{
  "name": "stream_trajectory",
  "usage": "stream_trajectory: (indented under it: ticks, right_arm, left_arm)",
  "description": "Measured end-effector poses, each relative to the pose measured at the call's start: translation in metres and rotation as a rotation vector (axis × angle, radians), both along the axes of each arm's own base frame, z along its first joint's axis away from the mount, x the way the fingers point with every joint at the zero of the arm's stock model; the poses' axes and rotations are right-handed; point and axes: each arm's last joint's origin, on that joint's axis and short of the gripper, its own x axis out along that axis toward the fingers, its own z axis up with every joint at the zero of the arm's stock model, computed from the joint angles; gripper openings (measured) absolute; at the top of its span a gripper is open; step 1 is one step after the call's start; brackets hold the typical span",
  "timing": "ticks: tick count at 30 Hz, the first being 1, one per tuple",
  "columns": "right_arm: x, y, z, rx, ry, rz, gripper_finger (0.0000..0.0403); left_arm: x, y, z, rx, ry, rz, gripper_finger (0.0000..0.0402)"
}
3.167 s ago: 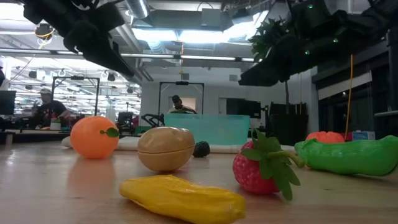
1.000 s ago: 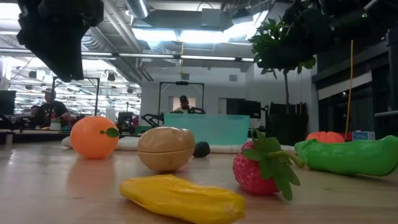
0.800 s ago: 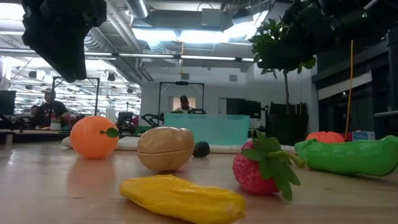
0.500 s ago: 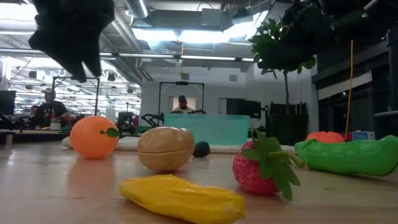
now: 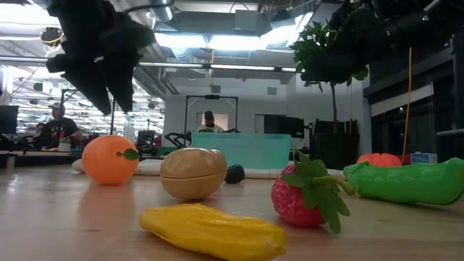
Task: Pick and placing Produce into tupperware
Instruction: Put the yellow pineapple into the green bin
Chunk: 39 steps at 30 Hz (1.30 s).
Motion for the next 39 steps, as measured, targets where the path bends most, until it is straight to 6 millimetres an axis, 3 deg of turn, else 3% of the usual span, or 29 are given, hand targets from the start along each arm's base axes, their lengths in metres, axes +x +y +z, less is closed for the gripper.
stream_trajectory:
  ticks: [19, 29, 39]
  right_arm:
    - [0.000, 0.000, -0.002, -0.019, 0.017, 0.008, 0.0273]
    - [0.000, 0.000, -0.002, -0.019, 0.019, 0.008, 0.0273]
    - [0.001, 0.000, -0.002, -0.019, 0.018, 0.008, 0.0273]
  left_arm:
    - [0.015, 0.000, -0.020, -0.098, 0.033, 0.039, 0.0229]
    - [0.016, 0.003, -0.021, -0.094, 0.032, 0.055, 0.0229]
    - [0.006, 0.008, -0.040, -0.116, 0.063, 0.103, 0.0229]
